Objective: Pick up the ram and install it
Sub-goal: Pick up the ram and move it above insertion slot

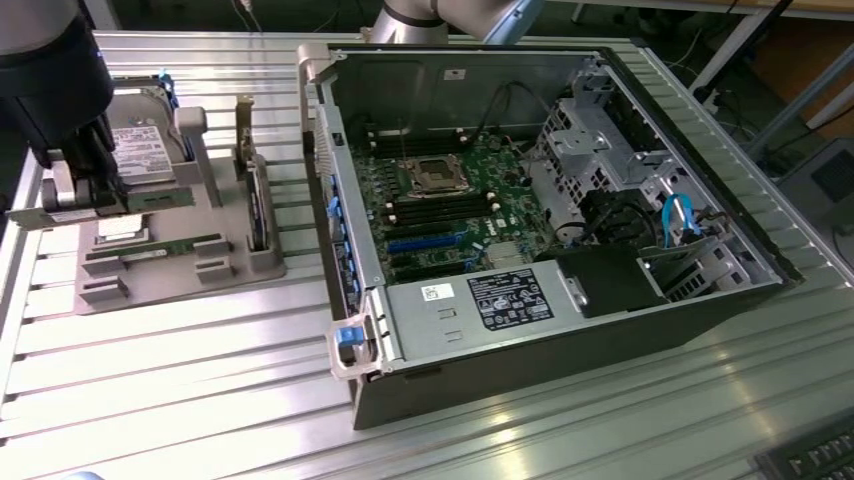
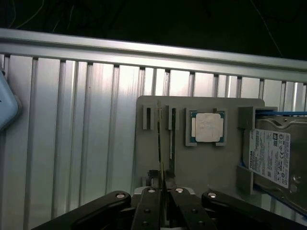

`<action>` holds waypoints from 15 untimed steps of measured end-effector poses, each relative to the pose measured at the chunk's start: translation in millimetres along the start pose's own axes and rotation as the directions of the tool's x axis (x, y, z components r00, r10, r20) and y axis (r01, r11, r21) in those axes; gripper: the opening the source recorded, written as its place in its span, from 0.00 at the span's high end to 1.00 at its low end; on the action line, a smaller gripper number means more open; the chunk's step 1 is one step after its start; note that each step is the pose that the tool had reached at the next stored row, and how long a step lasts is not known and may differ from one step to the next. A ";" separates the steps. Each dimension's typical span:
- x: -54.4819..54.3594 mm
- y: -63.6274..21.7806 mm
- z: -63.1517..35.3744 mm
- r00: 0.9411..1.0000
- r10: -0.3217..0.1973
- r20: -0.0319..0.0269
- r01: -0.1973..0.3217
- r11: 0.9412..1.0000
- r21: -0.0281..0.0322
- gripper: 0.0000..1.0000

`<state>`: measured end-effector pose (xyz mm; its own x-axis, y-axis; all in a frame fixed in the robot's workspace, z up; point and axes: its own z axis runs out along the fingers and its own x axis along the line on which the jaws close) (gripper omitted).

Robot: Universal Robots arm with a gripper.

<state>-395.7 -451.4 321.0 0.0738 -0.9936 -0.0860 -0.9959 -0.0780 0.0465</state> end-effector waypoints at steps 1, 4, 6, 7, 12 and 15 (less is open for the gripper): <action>-0.3 0.2 -4.7 1.000 0.000 0.000 0.000 1.000 -0.001 0.86; -1.0 0.5 -14.5 1.000 0.001 0.000 -0.001 1.000 -0.002 0.86; -1.3 0.6 -19.6 1.000 0.001 0.000 -0.001 1.000 -0.003 0.86; -1.5 0.7 -22.4 1.000 0.001 0.000 -0.001 1.000 -0.003 0.86; -2.2 0.8 -32.1 1.000 0.001 0.001 -0.001 1.000 -0.006 0.86; -2.2 0.8 -32.4 1.000 0.001 0.001 -0.001 1.000 -0.006 0.86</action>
<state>-394.9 -452.0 353.5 0.0724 -0.9936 -0.0865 -0.9956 -0.0771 0.0524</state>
